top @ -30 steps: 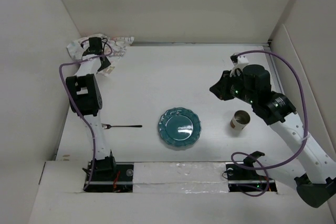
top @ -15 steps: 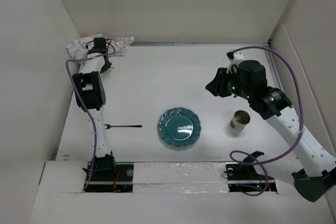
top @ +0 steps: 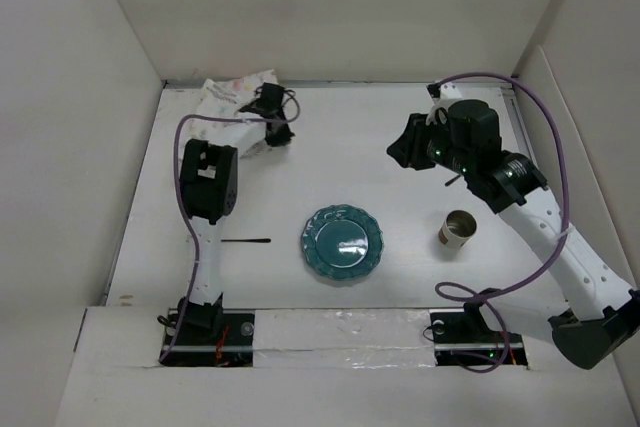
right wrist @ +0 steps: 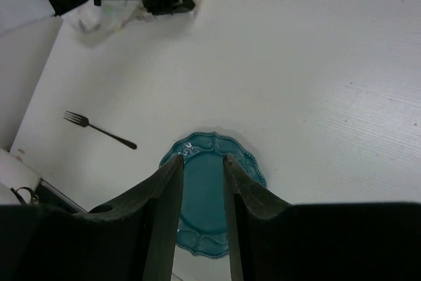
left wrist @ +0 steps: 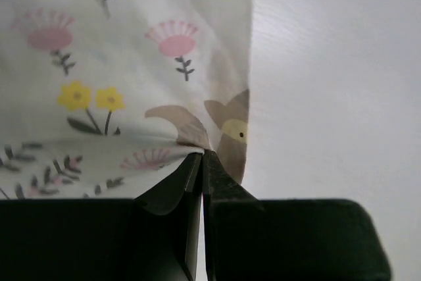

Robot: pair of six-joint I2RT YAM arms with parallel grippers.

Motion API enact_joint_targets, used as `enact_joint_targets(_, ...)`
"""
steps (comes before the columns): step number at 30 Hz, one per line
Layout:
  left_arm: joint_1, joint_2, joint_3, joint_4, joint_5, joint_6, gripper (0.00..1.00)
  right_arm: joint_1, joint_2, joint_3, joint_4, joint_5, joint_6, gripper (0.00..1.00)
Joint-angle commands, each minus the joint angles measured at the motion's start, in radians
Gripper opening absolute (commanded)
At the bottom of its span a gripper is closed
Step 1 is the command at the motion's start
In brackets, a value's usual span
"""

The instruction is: Set the dinner table for one person

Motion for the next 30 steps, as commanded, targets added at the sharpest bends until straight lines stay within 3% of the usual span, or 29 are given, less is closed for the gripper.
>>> enact_joint_targets(1,-0.144,-0.131,-0.050,0.055,0.171,-0.076,0.00,-0.026,0.011,-0.002,0.053,0.043,-0.002,0.37)
enact_joint_targets(3,-0.209,-0.145,-0.053,0.069,0.208,-0.094,0.00,-0.038,0.013,-0.018,0.058,0.049,0.010,0.38)
enact_joint_targets(6,-0.258,-0.175,-0.019,0.042,0.200,-0.065,0.36,-0.059,0.017,-0.055,0.070,0.054,0.044,0.45)
enact_joint_targets(9,-0.267,-0.221,-0.022,0.008,0.147,-0.059,0.44,-0.069,0.034,-0.094,0.093,0.054,0.066,0.56)
enact_joint_targets(11,-0.267,-0.322,-0.091,0.031,0.098,-0.051,0.46,-0.081,0.054,-0.129,0.110,0.063,0.099,0.58)
enact_joint_targets(14,-0.267,-0.454,-0.189,0.046,0.054,-0.025,0.29,-0.109,0.098,-0.181,0.162,0.055,0.147,0.14)
enact_joint_targets(15,-0.277,-0.480,-0.215,0.045,0.053,-0.010,0.18,-0.109,0.115,-0.190,0.194,0.036,0.153,0.00)
enact_joint_targets(18,-0.329,-0.574,-0.301,0.020,0.002,0.027,0.13,-0.129,0.207,-0.195,0.227,0.035,0.172,0.00)
enact_joint_targets(20,-0.384,-0.583,-0.343,-0.009,-0.001,0.074,0.16,-0.129,0.262,-0.186,0.240,0.055,0.172,0.00)
enact_joint_targets(23,-0.434,-0.564,-0.366,-0.063,-0.008,0.103,0.34,-0.148,0.387,-0.143,0.237,0.081,0.195,0.19)
enact_joint_targets(25,-0.453,-0.533,-0.375,-0.103,-0.033,0.105,0.44,-0.149,0.480,-0.097,0.230,0.089,0.214,0.41)
enact_joint_targets(27,-0.488,-0.499,-0.381,-0.117,-0.094,0.111,0.54,-0.149,0.540,-0.063,0.208,0.089,0.228,0.51)
enact_joint_targets(30,-0.528,-0.443,-0.378,-0.138,-0.149,0.122,0.61,-0.130,0.626,-0.006,0.179,0.153,0.248,0.54)
